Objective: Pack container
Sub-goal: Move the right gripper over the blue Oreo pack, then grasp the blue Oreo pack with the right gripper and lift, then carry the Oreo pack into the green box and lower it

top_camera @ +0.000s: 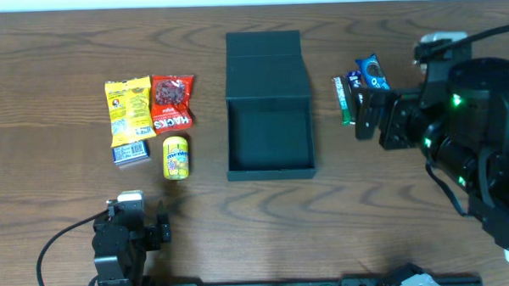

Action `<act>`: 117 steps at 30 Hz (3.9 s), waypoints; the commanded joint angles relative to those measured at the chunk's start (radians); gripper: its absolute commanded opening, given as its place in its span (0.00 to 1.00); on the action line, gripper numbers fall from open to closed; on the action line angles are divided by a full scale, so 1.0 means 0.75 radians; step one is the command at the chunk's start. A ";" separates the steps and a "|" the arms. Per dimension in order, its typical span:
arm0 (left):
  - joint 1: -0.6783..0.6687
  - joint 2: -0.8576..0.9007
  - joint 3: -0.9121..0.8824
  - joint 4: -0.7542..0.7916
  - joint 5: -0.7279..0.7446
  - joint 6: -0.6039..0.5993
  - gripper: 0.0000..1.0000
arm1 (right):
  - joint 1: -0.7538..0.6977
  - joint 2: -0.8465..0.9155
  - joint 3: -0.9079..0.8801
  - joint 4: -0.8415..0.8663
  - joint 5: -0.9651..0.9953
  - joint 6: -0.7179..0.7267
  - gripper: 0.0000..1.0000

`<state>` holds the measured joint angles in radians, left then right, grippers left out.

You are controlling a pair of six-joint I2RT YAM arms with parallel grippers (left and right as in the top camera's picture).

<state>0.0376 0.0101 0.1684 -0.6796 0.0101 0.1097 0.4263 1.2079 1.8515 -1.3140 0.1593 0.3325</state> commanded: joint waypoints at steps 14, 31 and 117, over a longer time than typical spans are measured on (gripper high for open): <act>0.004 -0.009 -0.014 -0.004 -0.019 0.019 0.95 | -0.250 0.397 -0.011 0.220 0.274 -0.277 0.99; 0.004 -0.009 -0.014 -0.004 -0.019 0.019 0.96 | -0.638 1.104 -0.011 0.534 -0.148 -0.769 0.99; 0.004 -0.009 -0.014 -0.004 -0.019 0.019 0.96 | -0.248 1.317 0.459 -0.119 -0.651 -1.775 0.01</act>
<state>0.0376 0.0101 0.1684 -0.6800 0.0101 0.1097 0.1902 2.2242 2.1811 -1.4014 -0.3298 -0.8677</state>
